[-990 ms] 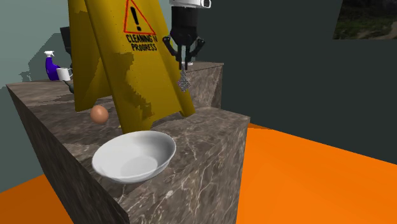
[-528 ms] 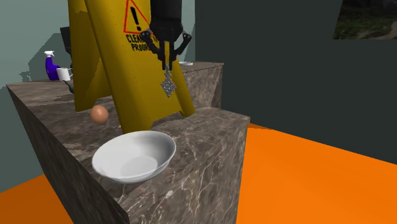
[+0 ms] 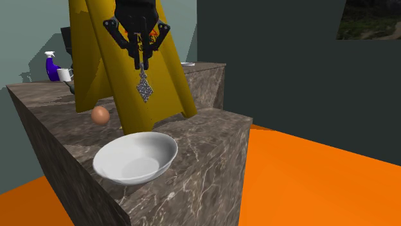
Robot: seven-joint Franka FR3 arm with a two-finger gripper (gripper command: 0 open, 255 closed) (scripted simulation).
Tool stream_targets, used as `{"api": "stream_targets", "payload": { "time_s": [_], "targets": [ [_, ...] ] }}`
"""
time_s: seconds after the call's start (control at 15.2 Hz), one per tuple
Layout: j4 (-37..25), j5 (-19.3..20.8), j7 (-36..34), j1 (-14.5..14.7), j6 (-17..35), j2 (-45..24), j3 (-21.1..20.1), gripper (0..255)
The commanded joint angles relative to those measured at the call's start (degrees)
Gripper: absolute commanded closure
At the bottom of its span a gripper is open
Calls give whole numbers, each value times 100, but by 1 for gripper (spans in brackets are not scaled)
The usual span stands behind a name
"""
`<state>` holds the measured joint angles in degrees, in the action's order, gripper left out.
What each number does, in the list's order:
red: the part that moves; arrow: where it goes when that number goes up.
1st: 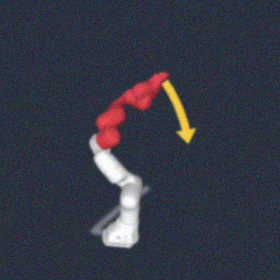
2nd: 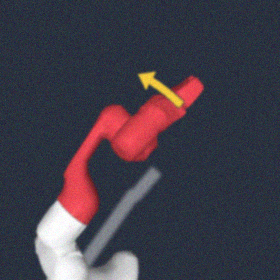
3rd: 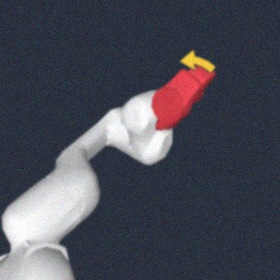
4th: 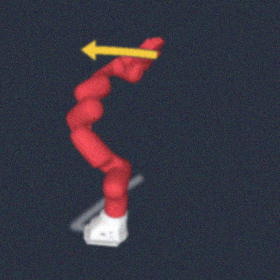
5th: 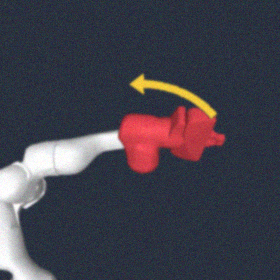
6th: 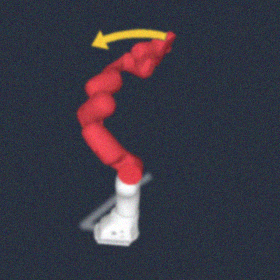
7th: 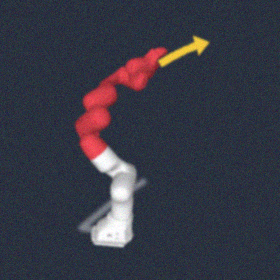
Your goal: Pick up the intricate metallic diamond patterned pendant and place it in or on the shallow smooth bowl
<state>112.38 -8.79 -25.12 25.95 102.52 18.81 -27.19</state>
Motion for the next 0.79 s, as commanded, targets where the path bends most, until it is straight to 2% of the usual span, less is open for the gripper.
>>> {"api": "stream_targets", "payload": {
  "time_s": [0.0, 0.13, 0.73],
  "targets": [
    [98, -118, -183, 112, -122, 253, -93, 255],
    [168, -210, -342, 208, -203, 435, -181, 255],
    [915, -290, -301, 257, 477, 507, -252, 255]
  ]
}}
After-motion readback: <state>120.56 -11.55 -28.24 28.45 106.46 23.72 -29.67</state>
